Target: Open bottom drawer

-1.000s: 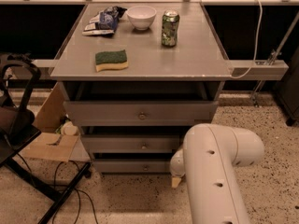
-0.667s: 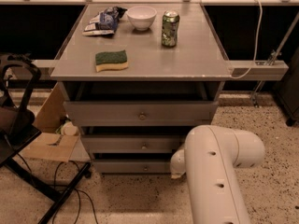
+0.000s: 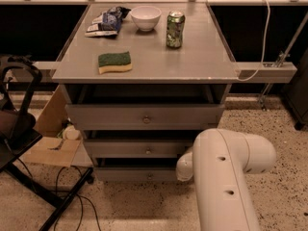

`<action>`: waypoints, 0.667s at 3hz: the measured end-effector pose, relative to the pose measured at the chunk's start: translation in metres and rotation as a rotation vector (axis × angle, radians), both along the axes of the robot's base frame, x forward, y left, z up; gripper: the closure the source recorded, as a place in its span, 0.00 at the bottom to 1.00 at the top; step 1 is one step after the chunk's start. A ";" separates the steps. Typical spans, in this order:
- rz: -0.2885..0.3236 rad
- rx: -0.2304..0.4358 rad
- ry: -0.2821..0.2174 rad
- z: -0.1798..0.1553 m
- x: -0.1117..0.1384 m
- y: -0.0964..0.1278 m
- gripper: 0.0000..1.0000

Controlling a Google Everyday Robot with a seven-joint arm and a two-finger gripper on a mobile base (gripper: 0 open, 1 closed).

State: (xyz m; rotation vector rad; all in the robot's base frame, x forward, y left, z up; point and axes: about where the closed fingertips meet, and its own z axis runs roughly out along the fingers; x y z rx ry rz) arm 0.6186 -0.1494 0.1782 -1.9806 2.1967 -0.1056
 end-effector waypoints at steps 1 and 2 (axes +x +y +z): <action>0.000 0.000 0.000 0.006 0.000 0.000 1.00; 0.000 0.000 0.000 0.012 0.000 0.000 1.00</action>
Offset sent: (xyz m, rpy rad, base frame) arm -0.1622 -0.1498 0.0463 -0.5601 0.5536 0.1422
